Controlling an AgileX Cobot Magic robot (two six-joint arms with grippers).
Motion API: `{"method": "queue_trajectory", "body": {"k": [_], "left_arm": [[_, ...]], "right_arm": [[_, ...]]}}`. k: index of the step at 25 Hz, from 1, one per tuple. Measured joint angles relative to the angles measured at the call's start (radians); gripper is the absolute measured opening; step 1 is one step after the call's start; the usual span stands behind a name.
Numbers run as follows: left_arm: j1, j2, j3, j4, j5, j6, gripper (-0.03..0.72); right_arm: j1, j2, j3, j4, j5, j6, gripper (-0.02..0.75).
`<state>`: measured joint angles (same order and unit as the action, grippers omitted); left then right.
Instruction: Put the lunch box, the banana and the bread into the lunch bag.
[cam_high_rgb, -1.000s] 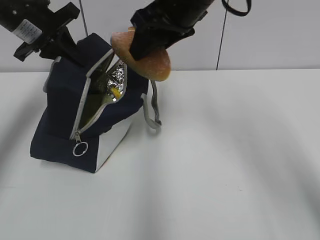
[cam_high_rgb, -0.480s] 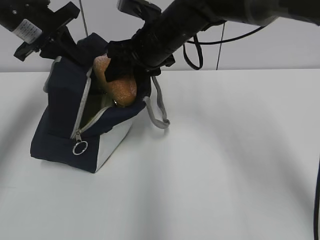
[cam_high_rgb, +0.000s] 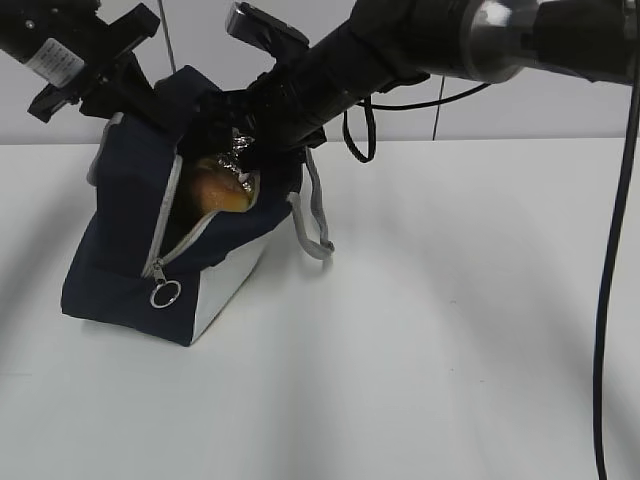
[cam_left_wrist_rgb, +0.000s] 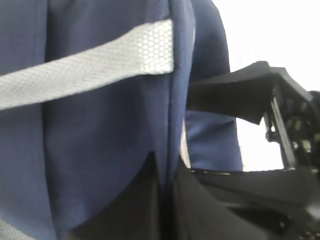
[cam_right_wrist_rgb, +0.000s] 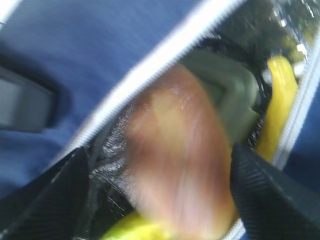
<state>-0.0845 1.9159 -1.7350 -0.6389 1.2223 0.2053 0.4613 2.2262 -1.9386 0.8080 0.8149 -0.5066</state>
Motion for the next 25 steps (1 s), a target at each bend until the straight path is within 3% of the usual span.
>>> {"method": "queue_trajectory", "body": {"k": [7,16,25], "left_arm": [[0.0,0.0,0.0,0.0,0.0,0.0,-0.003],[0.0,0.0,0.0,0.0,0.0,0.0,-0.003],[0.0,0.0,0.0,0.0,0.0,0.0,-0.003]], "right_arm": [[-0.004,0.0,-0.111,-0.094,0.114,0.004,0.647],[-0.02,0.0,-0.258,-0.375,0.396,0.174,0.46],[-0.027,0.0,-0.261,-0.564,0.422,0.389,0.404]]}}
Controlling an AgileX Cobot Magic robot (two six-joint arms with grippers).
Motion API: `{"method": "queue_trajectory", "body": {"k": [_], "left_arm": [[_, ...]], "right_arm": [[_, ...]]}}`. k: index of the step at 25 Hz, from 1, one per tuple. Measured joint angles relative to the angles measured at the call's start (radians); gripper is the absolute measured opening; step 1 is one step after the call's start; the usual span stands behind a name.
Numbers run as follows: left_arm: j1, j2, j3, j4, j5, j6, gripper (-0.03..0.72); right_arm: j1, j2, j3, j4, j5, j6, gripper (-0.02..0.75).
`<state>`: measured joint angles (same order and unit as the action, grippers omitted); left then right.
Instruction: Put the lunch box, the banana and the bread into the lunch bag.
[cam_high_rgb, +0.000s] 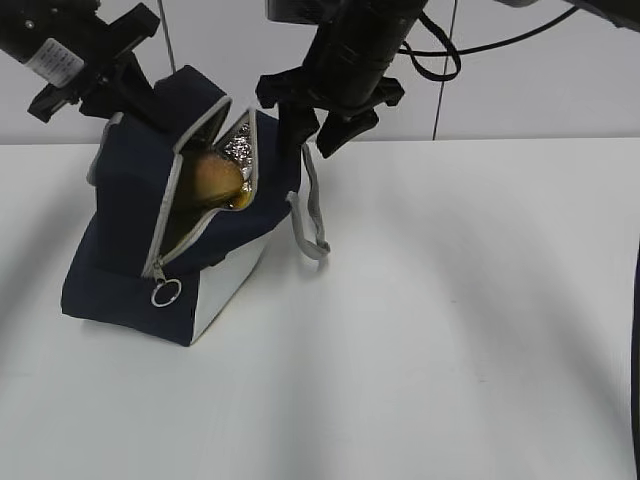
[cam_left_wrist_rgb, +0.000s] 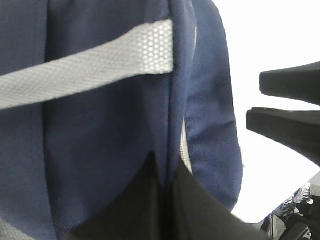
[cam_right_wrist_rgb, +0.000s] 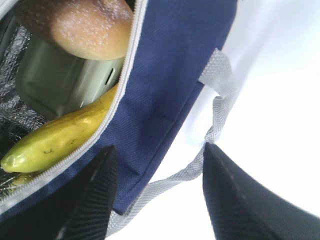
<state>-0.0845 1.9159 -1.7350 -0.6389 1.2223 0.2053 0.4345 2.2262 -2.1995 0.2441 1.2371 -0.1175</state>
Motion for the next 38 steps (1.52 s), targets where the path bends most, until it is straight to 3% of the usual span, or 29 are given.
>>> {"method": "queue_trajectory", "body": {"k": [3,9,14,19,21,26,30,38], "left_arm": [[0.0,0.0,0.0,0.0,0.0,0.0,-0.003],[0.0,0.0,0.0,0.0,0.0,0.0,-0.003],[0.0,0.0,0.0,-0.002,0.0,0.0,-0.003],[0.0,0.0,0.0,-0.002,0.0,0.0,-0.003],[0.0,0.0,0.0,-0.002,0.0,0.0,-0.003],[0.0,0.0,0.0,-0.008,0.0,0.0,-0.003],[0.0,0.0,0.0,-0.075,0.0,0.017,-0.003],[-0.058,0.004,0.0,-0.198,-0.042,0.03,-0.003]], "right_arm": [[0.0,0.0,0.0,0.0,0.002,0.037,0.393],[-0.003,0.047,-0.002,0.067,0.002,0.058,0.281],[-0.006,0.09,-0.002,0.08,0.002,0.076,0.252],[-0.008,0.091,-0.002,0.081,0.002,0.075,0.039],[-0.008,0.091,-0.002,0.081,0.002,0.066,0.001],[-0.008,0.072,-0.022,0.062,0.003,0.045,-0.008],[-0.019,0.039,-0.064,0.05,0.007,0.041,-0.009],[-0.119,-0.066,-0.072,0.05,0.026,0.031,-0.013]]}}
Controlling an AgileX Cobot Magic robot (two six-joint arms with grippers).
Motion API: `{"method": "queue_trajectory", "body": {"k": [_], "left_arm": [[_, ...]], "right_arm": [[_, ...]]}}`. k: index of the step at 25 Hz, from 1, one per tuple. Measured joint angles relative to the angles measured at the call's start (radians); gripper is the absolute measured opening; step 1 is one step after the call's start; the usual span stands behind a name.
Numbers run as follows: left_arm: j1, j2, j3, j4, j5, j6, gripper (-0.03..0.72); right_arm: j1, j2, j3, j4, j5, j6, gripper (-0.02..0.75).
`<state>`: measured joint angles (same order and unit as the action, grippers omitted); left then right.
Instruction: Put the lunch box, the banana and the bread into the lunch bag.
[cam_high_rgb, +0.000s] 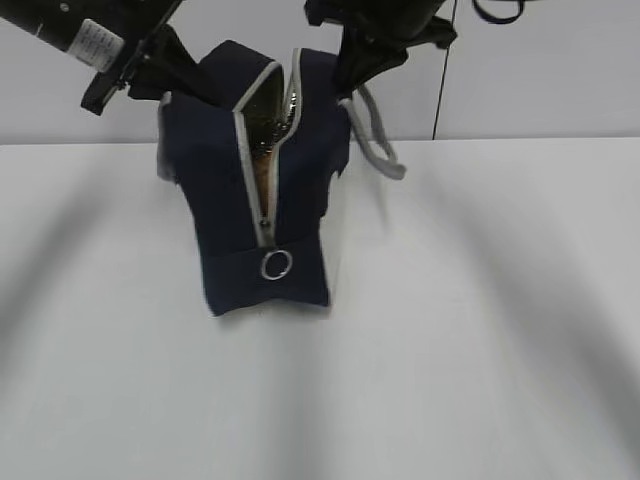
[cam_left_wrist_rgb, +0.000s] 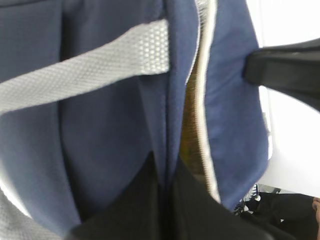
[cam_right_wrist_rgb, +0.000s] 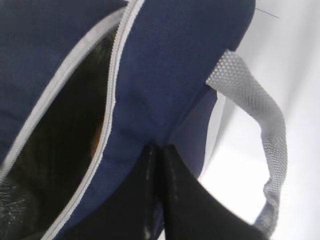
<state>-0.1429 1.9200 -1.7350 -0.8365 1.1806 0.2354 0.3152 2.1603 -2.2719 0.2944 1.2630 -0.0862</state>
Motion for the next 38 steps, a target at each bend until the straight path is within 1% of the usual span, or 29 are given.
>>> {"method": "queue_trajectory", "body": {"k": [4,7,10,15,22,26,28,30,31,33,35,37,38], "left_arm": [[-0.052,0.0,0.0,-0.018,-0.085,0.001,-0.003],[-0.066,0.001,0.0,-0.018,-0.122,0.002,-0.003],[-0.066,0.002,0.0,-0.009,-0.147,0.003,-0.003],[-0.067,0.033,0.0,-0.006,-0.152,0.003,-0.003],[-0.067,0.065,0.0,-0.016,-0.135,0.004,-0.003],[-0.065,0.072,0.0,0.01,-0.129,0.004,-0.003],[-0.058,0.072,0.0,0.016,-0.121,0.004,0.002],[-0.048,0.072,0.0,0.019,-0.109,0.004,0.031],[-0.042,0.072,0.0,0.019,-0.104,0.004,0.06],[-0.03,0.072,0.0,0.02,-0.097,0.004,0.143],[-0.018,0.072,0.0,0.02,-0.091,0.004,0.26],[-0.005,0.072,0.0,0.02,-0.076,0.004,0.359],[0.003,0.069,0.0,0.02,-0.07,0.004,0.401]], "right_arm": [[-0.026,-0.024,0.004,-0.004,0.0,0.0,-0.013],[-0.026,-0.024,0.037,-0.006,0.0,0.0,-0.013],[-0.026,-0.024,0.066,-0.015,0.0,0.0,-0.013],[-0.026,-0.024,0.07,-0.015,0.0,-0.001,-0.013],[-0.026,-0.024,0.094,0.033,-0.002,-0.015,-0.013],[-0.026,-0.024,0.121,0.059,-0.006,-0.03,0.008],[-0.026,-0.024,0.123,0.071,-0.008,-0.044,0.052],[-0.026,-0.024,0.123,0.088,-0.008,-0.053,0.139],[-0.026,-0.024,0.123,0.092,-0.009,-0.056,0.185],[-0.026,-0.024,0.123,0.097,-0.009,-0.062,0.308],[-0.026,-0.024,0.123,0.099,-0.009,-0.072,0.409],[-0.026,-0.025,0.123,0.099,-0.009,-0.081,0.479],[-0.026,-0.029,0.123,0.099,-0.009,-0.086,0.494]]}}
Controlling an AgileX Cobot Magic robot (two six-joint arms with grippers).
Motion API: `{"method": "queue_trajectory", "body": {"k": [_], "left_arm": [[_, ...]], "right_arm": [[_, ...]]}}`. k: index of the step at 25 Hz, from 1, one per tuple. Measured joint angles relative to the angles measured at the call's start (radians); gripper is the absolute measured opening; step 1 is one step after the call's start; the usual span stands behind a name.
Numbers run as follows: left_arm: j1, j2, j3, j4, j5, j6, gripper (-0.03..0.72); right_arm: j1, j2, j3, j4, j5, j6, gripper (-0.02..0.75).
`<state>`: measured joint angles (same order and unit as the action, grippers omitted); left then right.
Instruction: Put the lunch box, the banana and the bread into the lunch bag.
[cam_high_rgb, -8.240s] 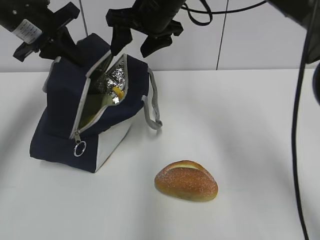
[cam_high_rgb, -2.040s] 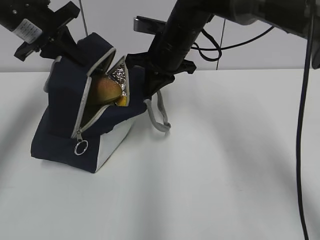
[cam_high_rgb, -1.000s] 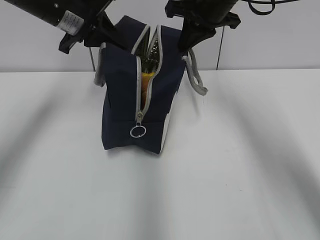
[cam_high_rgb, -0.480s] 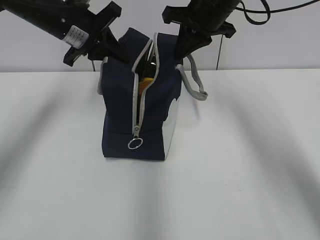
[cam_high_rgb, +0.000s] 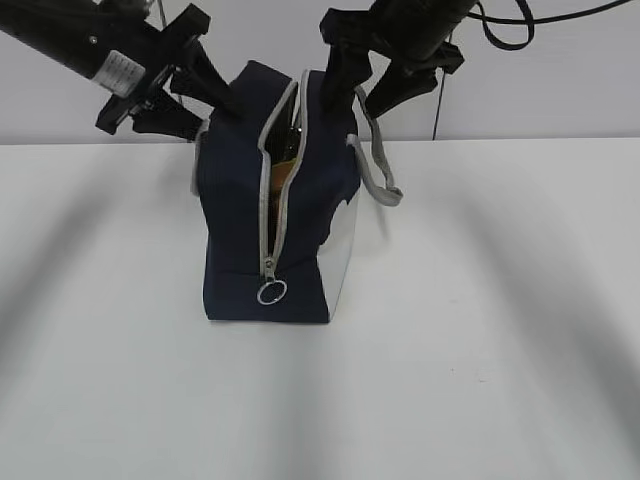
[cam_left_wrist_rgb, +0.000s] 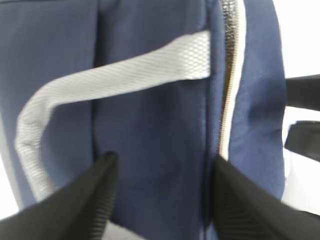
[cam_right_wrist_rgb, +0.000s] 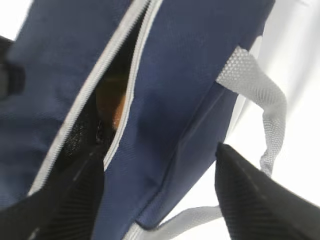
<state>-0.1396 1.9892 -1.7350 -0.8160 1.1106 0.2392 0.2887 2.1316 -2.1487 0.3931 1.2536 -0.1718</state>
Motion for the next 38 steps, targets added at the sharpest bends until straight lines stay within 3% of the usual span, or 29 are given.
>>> {"method": "queue_trajectory", "body": {"k": [5,9,16,22,29,38], "left_arm": [[0.055,-0.064,0.0,0.014,0.041,0.0,0.473],[0.076,-0.15,-0.001,0.114,0.091,-0.008,0.477],[0.073,-0.296,-0.001,0.286,0.125,-0.078,0.477],[0.016,-0.433,-0.001,0.344,0.137,-0.104,0.469],[-0.058,-0.535,0.022,0.341,0.145,-0.148,0.463],[-0.071,-0.633,0.279,0.338,0.145,-0.155,0.452]], "right_arm": [[0.019,-0.061,0.004,-0.049,-0.001,-0.004,0.521],[0.087,-0.154,0.044,-0.12,-0.001,-0.006,0.523],[0.254,-0.319,0.244,-0.349,-0.001,-0.01,0.523],[0.327,-0.492,0.455,-0.393,-0.019,-0.02,0.523],[0.363,-0.773,0.872,-0.346,-0.42,-0.104,0.523],[0.363,-0.94,1.451,-0.052,-1.081,-0.304,0.523]]}}
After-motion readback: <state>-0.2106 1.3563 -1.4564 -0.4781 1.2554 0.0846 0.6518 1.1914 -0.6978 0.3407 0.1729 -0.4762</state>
